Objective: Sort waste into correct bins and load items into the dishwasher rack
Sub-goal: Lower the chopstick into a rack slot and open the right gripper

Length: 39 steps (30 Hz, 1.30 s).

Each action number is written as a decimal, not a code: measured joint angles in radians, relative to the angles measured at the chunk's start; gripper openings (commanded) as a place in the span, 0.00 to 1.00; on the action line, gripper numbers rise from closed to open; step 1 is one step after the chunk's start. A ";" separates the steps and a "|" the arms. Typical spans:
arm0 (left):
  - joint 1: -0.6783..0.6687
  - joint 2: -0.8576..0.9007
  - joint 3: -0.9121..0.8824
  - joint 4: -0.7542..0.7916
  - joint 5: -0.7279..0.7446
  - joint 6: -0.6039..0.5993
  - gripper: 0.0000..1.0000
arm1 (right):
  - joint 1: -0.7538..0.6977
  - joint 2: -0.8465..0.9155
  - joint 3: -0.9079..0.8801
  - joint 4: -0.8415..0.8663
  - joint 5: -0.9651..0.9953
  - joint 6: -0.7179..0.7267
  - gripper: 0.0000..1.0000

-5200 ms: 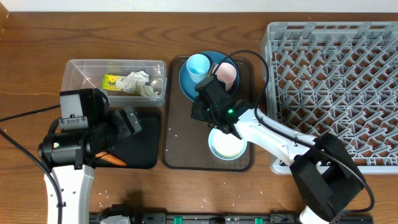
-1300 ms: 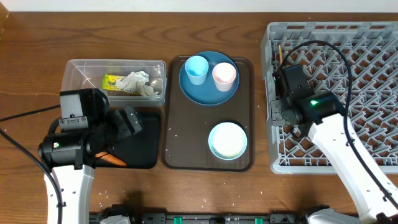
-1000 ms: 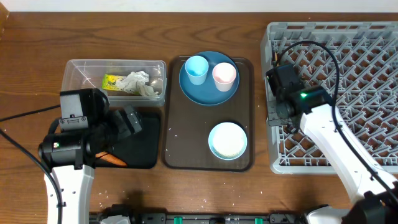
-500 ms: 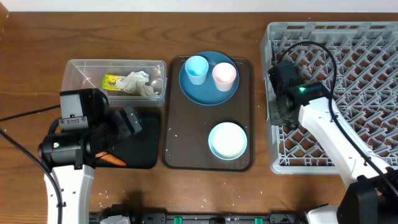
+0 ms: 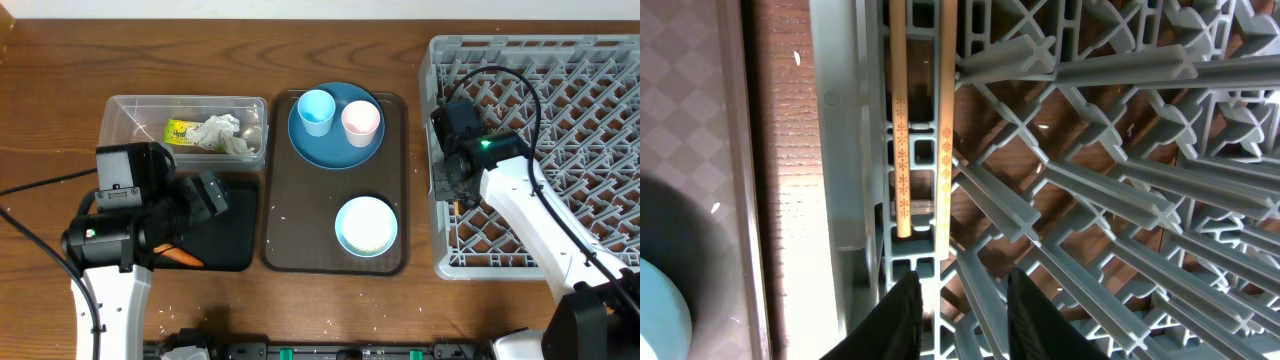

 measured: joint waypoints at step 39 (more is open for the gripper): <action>0.000 0.000 0.000 0.000 0.000 0.000 0.98 | -0.018 0.000 0.097 -0.056 -0.282 -0.001 0.29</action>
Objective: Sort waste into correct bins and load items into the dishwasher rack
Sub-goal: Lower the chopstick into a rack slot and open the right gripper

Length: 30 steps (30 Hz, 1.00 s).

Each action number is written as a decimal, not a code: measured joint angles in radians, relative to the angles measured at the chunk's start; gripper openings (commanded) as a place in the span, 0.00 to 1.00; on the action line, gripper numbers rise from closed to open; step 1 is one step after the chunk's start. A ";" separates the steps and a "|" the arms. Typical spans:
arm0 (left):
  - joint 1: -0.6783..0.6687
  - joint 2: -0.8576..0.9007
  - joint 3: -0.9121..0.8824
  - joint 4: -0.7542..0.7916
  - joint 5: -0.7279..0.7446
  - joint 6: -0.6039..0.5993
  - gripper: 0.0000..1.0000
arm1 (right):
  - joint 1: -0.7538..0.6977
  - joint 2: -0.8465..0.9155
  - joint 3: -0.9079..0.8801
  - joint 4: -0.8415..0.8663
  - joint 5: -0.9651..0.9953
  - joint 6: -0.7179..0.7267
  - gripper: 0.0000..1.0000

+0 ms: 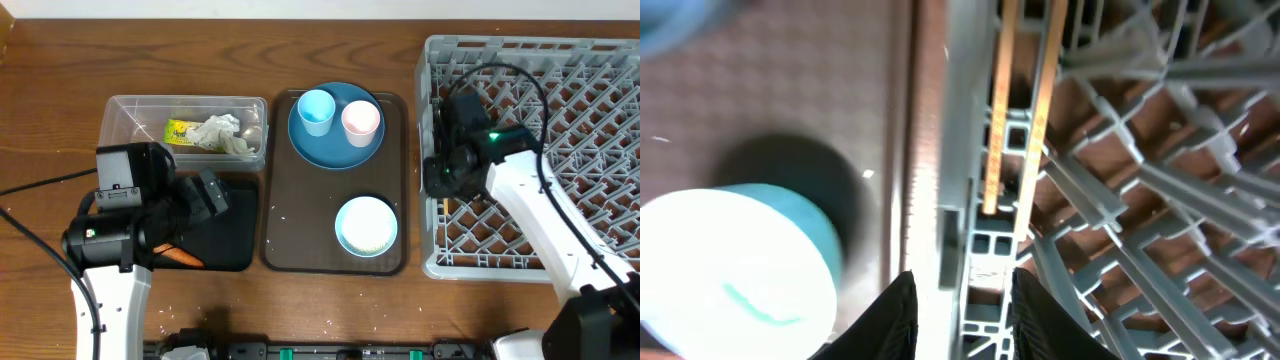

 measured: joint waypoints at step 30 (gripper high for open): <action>0.000 0.000 0.000 0.000 0.000 0.000 0.98 | 0.000 0.006 -0.141 0.338 0.047 0.072 0.16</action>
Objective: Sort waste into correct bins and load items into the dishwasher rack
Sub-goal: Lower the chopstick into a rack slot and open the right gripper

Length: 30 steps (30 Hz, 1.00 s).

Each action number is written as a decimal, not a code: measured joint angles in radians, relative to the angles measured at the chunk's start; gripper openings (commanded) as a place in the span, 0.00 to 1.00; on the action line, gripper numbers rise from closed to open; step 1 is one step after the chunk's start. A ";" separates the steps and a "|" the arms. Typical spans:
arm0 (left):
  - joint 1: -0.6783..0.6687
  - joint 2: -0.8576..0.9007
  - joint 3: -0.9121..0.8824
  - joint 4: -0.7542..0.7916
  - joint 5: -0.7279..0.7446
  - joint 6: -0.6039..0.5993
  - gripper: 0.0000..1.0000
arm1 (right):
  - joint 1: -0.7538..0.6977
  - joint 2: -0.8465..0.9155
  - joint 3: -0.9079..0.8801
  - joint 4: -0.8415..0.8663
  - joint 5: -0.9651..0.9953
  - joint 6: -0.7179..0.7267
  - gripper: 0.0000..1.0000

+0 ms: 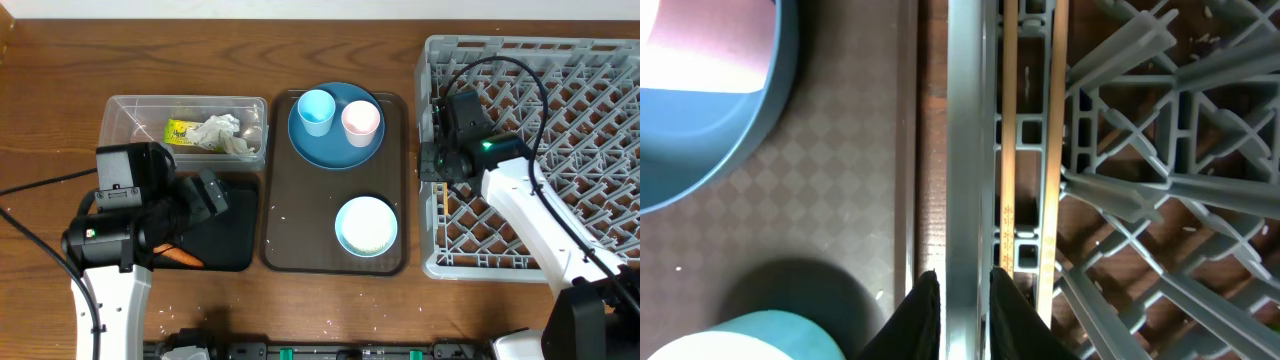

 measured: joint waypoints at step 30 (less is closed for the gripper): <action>0.000 0.000 0.000 0.000 0.000 0.000 0.98 | 0.011 0.000 -0.026 0.019 0.026 0.005 0.07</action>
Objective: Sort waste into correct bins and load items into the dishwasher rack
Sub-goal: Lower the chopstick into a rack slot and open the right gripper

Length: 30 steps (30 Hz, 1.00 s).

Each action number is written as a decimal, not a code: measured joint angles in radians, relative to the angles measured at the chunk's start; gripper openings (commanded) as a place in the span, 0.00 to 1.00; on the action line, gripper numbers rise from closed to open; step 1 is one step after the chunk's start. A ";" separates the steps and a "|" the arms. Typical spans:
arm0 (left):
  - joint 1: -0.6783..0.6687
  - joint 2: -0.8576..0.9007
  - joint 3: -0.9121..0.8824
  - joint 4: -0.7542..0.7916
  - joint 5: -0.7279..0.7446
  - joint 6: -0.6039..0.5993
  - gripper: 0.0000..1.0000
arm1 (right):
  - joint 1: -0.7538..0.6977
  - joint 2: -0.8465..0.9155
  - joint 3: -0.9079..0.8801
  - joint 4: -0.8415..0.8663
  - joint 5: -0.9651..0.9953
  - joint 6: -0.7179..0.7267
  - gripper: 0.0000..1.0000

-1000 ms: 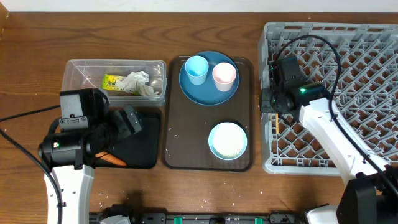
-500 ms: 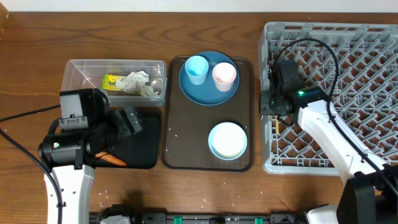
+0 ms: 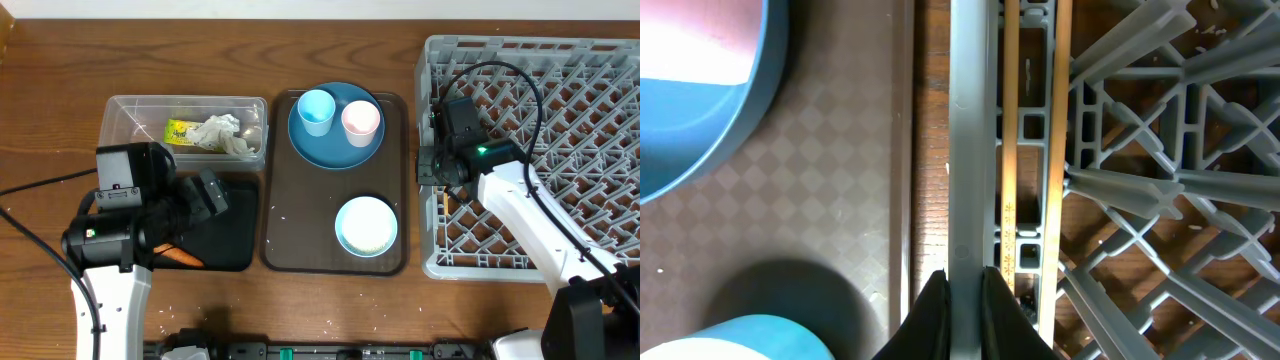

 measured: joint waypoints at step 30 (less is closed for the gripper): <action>0.000 0.000 0.000 0.000 0.000 0.000 0.98 | 0.000 -0.001 0.000 -0.018 0.045 -0.035 0.06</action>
